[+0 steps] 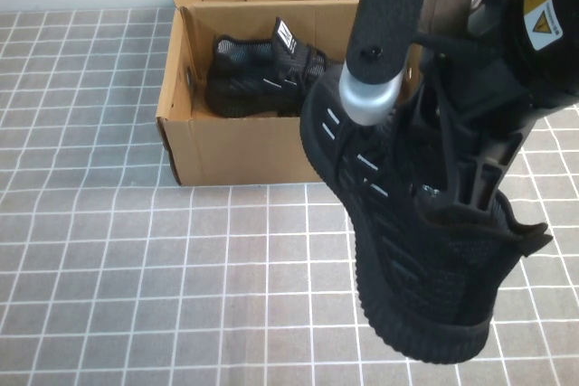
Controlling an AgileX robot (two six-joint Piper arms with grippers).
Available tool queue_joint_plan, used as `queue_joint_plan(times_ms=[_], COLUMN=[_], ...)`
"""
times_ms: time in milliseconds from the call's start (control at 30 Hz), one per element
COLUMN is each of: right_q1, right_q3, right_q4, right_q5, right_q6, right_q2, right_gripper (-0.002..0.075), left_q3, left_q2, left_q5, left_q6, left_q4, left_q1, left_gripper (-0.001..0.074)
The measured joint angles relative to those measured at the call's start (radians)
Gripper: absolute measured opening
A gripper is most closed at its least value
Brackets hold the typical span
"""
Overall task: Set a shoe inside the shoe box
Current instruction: Hand over the shoe
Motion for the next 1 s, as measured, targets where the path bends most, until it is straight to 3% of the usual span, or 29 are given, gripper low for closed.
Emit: queue_joint_plan(times_ms=[267, 500, 733, 1000], right_q1=[0.0, 0.0, 0.0, 0.0], right_q3=[0.0, 0.0, 0.0, 0.0], right_q4=[0.0, 0.0, 0.0, -0.008], right_q5=[0.0, -0.002, -0.01, -0.094], right_q6=[0.049, 0.069, 0.086, 0.088], right_q2=[0.0, 0.0, 0.0, 0.006], right_gripper=[0.0024, 0.0024, 0.0024, 0.0024], left_q3=[0.0, 0.0, 0.0, -0.191], left_q2=[0.0, 0.0, 0.0, 0.195], left_q5=[-0.249, -0.276, -0.182, 0.236], left_q6=[-0.116, -0.116, -0.211, -0.233], left_q4=[-0.114, -0.116, -0.121, -0.17], left_q1=[0.0, 0.0, 0.0, 0.0], left_gripper=[-0.0001, -0.0001, -0.0001, -0.0001])
